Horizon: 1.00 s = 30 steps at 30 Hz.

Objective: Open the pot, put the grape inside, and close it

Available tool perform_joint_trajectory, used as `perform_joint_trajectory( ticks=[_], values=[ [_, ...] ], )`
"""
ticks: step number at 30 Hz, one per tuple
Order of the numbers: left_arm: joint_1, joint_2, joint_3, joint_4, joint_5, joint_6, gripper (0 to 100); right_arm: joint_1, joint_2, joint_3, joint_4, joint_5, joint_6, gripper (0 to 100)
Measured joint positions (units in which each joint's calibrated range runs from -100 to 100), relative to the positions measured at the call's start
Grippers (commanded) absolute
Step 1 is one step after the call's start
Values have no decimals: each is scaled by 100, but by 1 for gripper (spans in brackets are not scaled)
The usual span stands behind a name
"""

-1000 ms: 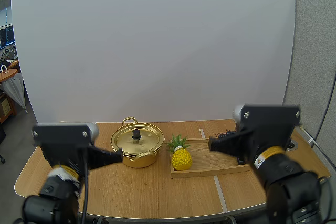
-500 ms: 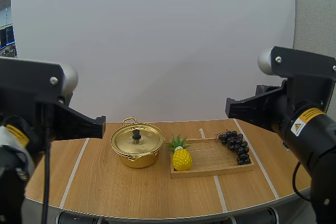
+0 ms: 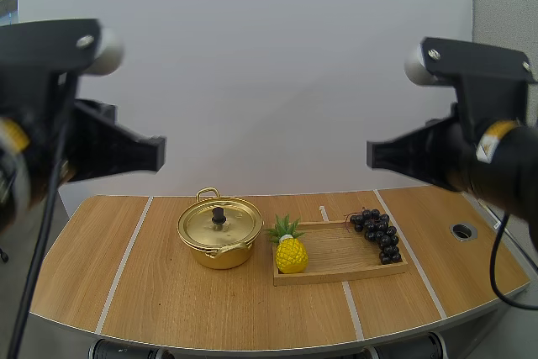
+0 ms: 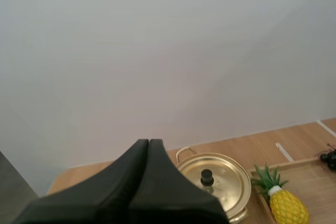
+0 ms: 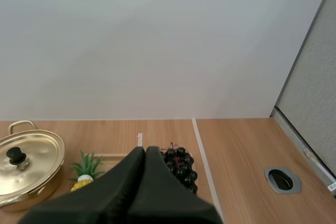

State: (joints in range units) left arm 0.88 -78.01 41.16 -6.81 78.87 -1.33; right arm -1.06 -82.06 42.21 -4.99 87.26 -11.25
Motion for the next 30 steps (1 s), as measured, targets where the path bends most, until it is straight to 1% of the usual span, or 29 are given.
perform_joint_trajectory(
  ticks=[4,10,12,13,15,18,19,20,21,22,23,24,25,27,28,30],
  values=[
    [0,845,-169,-380,-19,214,0,0,727,-222,0,64,-9,0],
    [0,1765,-403,-529,-132,319,0,0,1646,-353,0,69,-7,0],
    [0,1926,-418,-529,-150,319,2,0,1857,-353,0,69,-19,0],
    [0,2000,-418,-529,-150,319,5,0,1907,-353,0,69,-20,0],
    [0,2234,-418,-529,-150,319,14,0,2075,-353,0,69,-29,0],
    [0,2464,-418,-529,-150,319,37,0,2212,-353,0,69,-41,0],
    [0,2482,-418,-529,-150,319,45,0,2224,-353,0,69,-41,0],
    [0,2533,-418,-529,-150,319,56,0,2253,-353,0,69,-41,0],
    [0,2565,-418,-529,-150,319,68,0,2278,-353,0,69,-41,3],
    [0,2608,-418,-529,-150,319,85,0,2280,-353,0,69,-41,13],
    [0,2608,-418,-529,-150,319,89,0,2312,-353,0,69,-41,26],
    [0,2652,-418,-529,-150,319,100,0,2383,-353,0,69,-41,41],
    [0,2740,-418,-529,-150,319,100,0,2496,-353,0,85,-41,58],
    [0,2998,-418,-539,-150,504,100,0,2587,-353,0,85,-41,97],
    [0,3011,-418,-539,-150,517,100,0,2587,-353,0,85,-41,100],
    [0,3013,-418,-539,-150,551,100,0,2591,-353,0,85,-51,100]
  ],
)
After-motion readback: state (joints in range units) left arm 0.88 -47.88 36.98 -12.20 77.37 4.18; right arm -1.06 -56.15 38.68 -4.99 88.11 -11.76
